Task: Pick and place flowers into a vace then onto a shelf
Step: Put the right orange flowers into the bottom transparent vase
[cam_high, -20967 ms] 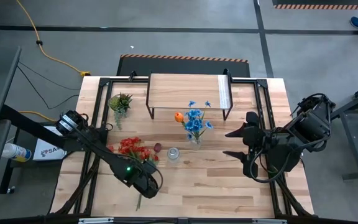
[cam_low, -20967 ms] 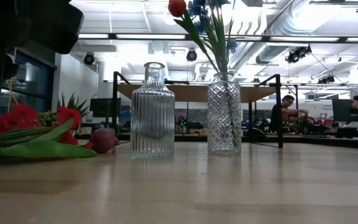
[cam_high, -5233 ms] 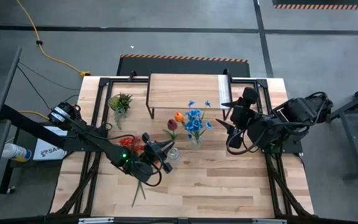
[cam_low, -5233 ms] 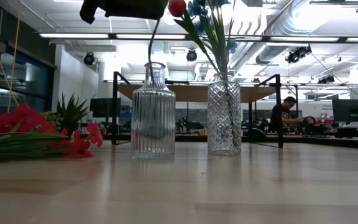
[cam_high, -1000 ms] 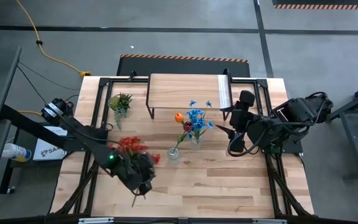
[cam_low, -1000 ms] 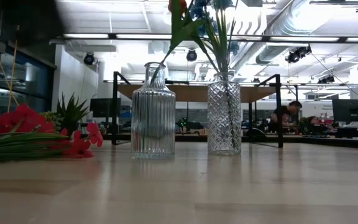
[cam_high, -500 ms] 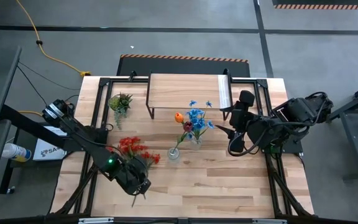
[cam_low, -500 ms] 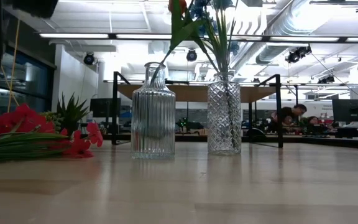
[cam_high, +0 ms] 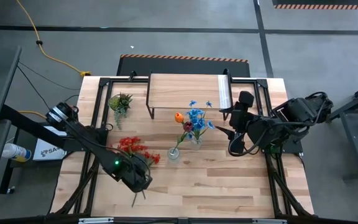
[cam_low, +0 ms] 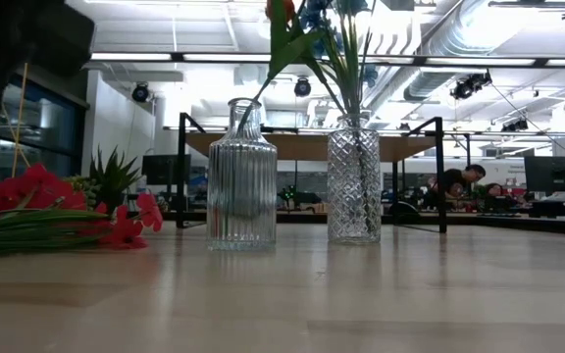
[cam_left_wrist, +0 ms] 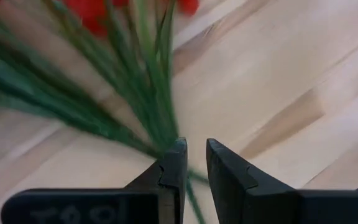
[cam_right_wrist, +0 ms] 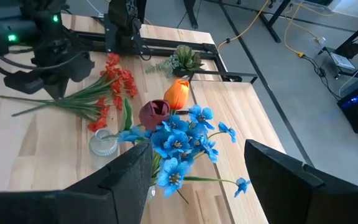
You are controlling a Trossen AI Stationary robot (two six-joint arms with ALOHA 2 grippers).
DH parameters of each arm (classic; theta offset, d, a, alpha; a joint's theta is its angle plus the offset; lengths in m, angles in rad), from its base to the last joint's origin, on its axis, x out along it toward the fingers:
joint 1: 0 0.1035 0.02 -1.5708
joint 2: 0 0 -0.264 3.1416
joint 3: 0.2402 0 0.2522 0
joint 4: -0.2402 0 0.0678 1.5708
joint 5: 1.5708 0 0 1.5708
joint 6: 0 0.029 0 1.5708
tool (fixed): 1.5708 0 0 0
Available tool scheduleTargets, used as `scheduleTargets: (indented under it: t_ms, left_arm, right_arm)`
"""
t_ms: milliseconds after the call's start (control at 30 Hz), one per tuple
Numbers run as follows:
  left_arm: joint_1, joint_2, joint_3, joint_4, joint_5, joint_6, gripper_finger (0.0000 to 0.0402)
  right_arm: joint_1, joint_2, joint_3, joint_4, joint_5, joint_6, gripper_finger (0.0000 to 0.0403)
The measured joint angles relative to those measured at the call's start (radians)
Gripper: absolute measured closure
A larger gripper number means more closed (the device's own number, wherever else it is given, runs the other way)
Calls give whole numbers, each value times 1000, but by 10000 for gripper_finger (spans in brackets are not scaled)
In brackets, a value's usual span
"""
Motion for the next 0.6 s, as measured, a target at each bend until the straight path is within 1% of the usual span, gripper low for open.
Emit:
scheduleTargets:
  t_ms: [100, 233, 467, 533, 600]
  left_arm:
    - [2, 22, 0, 0, 66, -23, 305]
    - [-2, 31, 0, 0, 102, -56, 305]
    - [-1, 31, 0, 34, 115, -76, 304]
    - [-1, 31, 0, 41, 115, -76, 297]
    - [-1, 31, 0, 51, 115, -77, 282]
  right_arm:
    - [0, 0, 0, 0, 0, 0, 158]
    - [0, 0, 0, 0, 0, 0, 158]
    - [0, 0, 0, 0, 0, 0, 158]
    - [0, 0, 0, 0, 0, 0, 158]
    - [0, 0, 0, 0, 0, 0, 158]
